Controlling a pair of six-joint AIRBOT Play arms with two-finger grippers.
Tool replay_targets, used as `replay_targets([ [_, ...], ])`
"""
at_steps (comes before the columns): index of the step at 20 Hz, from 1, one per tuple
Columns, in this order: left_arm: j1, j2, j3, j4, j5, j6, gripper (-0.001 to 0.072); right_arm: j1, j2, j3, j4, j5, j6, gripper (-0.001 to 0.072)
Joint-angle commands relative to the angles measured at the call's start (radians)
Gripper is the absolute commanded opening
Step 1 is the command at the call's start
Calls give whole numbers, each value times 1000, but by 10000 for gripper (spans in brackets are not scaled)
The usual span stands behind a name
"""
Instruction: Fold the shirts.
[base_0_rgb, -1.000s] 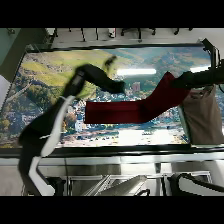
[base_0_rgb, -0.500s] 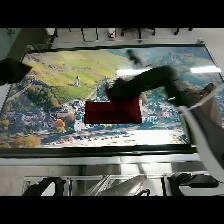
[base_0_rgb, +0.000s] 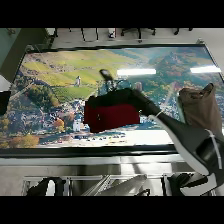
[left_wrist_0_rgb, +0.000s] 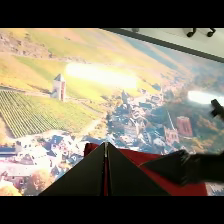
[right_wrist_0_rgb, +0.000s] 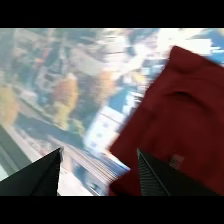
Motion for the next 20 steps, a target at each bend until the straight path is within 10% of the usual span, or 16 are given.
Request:
replay_targets([
  [1, -33, 22, -24, -25, 2, 10, 16, -245, 124, 0, -155, -314, 50, 537],
  [3, -69, 21, -24, -25, -2, 6, 16, -392, 155, -2, -208, -433, 56, 708],
  [20, -217, 14, -24, -24, -26, 2, 17, -536, -209, -212, 149, -426, -291, 693],
])
